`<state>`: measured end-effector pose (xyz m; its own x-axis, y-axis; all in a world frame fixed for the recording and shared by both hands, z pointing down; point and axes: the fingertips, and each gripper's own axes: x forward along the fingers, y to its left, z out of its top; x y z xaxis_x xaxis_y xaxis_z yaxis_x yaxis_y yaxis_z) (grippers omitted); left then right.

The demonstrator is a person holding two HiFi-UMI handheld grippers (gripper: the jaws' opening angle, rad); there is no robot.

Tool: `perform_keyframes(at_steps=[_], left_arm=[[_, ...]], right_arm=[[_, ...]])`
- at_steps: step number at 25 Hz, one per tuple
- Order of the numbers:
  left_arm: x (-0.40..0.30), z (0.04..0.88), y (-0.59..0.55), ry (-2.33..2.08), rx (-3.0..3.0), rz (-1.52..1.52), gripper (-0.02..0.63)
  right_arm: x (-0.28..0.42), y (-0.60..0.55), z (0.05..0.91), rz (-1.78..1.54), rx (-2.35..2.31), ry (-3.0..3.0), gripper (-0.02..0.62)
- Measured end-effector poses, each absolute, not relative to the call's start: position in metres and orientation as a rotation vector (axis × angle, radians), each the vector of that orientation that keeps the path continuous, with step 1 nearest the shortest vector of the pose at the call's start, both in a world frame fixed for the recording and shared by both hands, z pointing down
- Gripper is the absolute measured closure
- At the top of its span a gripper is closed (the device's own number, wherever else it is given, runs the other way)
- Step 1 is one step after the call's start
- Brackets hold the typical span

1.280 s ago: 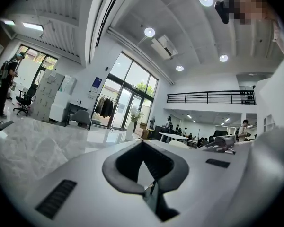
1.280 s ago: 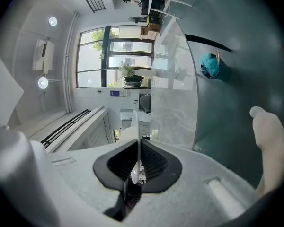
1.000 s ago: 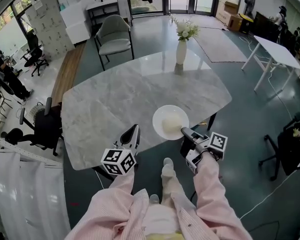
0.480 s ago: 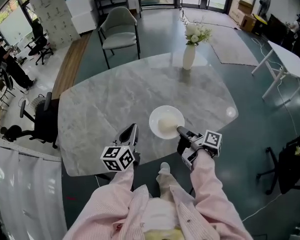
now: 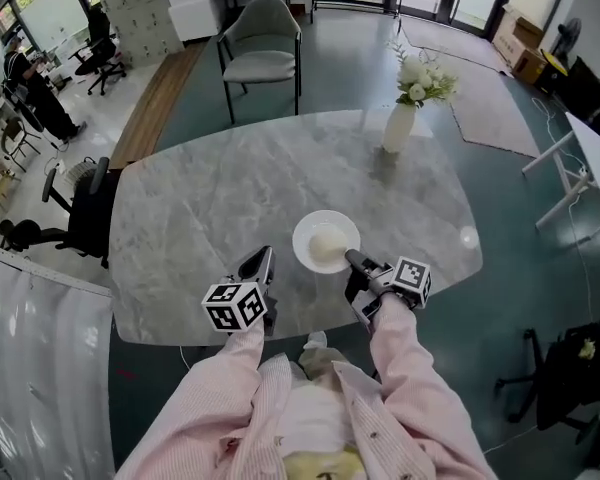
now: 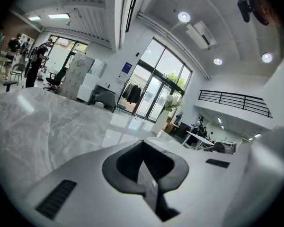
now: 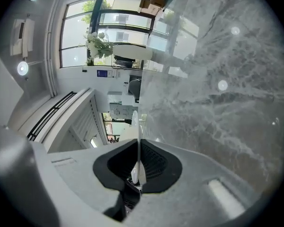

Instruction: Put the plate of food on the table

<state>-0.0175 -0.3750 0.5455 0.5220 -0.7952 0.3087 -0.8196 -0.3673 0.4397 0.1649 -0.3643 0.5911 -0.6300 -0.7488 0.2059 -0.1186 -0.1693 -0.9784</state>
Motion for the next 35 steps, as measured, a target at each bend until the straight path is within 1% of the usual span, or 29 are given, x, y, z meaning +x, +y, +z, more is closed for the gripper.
perform_keyframes(at_steps=[12, 22, 35], left_arm=[[-0.004, 0.597, -0.398, -1.251, 2.075, 0.131, 0.609], [0.002, 0.629, -0.405, -1.182, 1.999, 0.213, 0.609], [0.013, 0.646, -0.401, -1.136, 1.959, 0.240, 0.609]], right_arm=[[0.162, -0.411, 0.630, -1.921, -1.049, 1.654, 0.578], [0.159, -0.421, 0.658, -1.965, -1.107, 1.608, 0.578], [0.161, -0.421, 0.669, -1.991, -1.198, 1.617, 0.577]])
